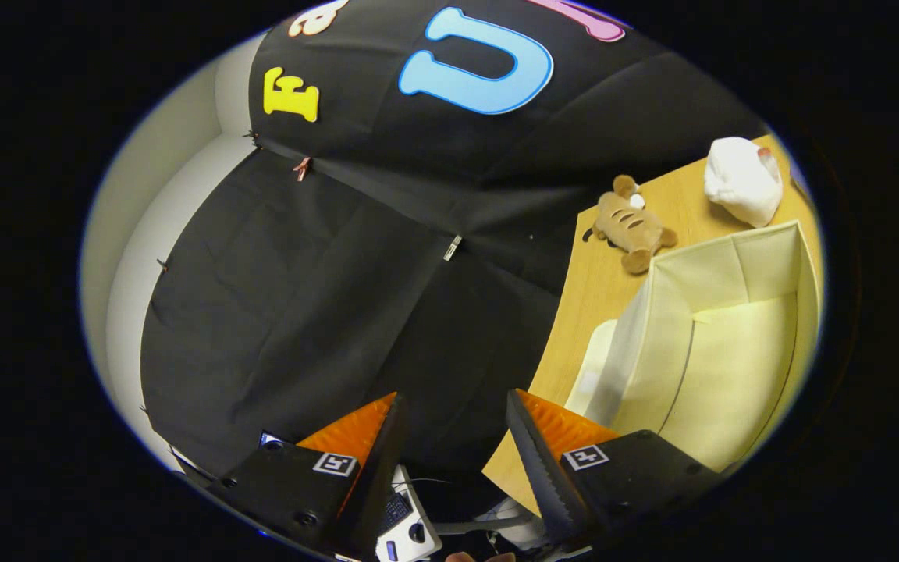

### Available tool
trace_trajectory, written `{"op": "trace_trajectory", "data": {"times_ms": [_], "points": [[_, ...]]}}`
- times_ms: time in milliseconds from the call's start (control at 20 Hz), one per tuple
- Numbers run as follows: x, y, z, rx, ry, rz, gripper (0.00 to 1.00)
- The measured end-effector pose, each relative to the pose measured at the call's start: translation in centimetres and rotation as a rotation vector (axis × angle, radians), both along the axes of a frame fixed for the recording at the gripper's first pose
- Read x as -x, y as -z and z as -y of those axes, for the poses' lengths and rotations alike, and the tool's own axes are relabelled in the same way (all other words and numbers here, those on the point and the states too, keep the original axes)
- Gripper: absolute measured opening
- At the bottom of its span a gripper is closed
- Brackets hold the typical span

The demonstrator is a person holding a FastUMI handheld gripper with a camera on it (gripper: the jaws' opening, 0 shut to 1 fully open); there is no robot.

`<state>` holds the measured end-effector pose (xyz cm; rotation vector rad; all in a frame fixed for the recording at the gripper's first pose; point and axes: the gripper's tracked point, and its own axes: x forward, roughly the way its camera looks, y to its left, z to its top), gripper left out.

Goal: Open the storage box then place both shoes into the box .Put the left shoe in first, then the right shoe, with the right side of both shoes facing outward in a uniform manner.

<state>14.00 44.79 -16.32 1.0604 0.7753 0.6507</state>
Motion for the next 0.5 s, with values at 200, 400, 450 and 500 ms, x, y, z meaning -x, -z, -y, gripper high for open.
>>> {"op": "trace_trajectory", "data": {"times_ms": [200,400,450,500], "points": [[1.3,-1.2,3.9,0.094,0.025,0.096,0.81],[3.5,-1.2,9.5,0.231,0.06,0.159,0.8],[4.1,-1.1,11.0,0.274,0.071,0.172,0.8],[4.7,-0.7,13.1,0.328,0.088,0.188,0.8]]}}
